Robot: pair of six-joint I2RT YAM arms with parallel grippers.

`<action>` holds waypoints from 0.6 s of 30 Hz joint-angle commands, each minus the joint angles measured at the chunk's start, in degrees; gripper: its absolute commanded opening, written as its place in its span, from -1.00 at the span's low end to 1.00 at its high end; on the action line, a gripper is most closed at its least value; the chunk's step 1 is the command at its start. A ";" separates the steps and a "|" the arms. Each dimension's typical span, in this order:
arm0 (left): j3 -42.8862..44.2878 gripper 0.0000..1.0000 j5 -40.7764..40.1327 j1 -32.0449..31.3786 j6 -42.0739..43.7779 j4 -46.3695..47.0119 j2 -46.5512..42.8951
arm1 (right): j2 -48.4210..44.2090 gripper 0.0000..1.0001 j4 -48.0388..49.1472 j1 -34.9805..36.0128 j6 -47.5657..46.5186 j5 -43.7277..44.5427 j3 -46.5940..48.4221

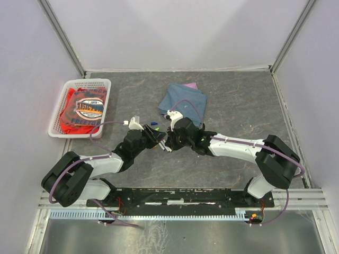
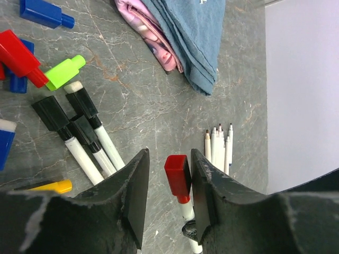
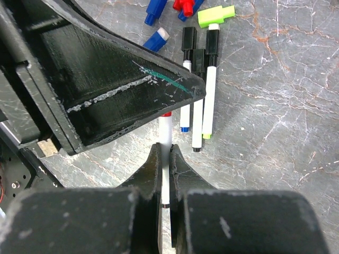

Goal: Open the pen caps

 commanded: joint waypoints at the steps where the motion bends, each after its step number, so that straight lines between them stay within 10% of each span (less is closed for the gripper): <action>1: -0.79 -0.17 2.22 0.75 -3.93 5.71 0.46 | -2.12 -0.98 3.20 0.22 0.24 -0.34 -0.42; 18: -1.83 -0.94 4.89 2.32 -3.84 7.46 -0.17 | -2.75 -0.94 3.30 -0.55 0.33 -0.95 -0.65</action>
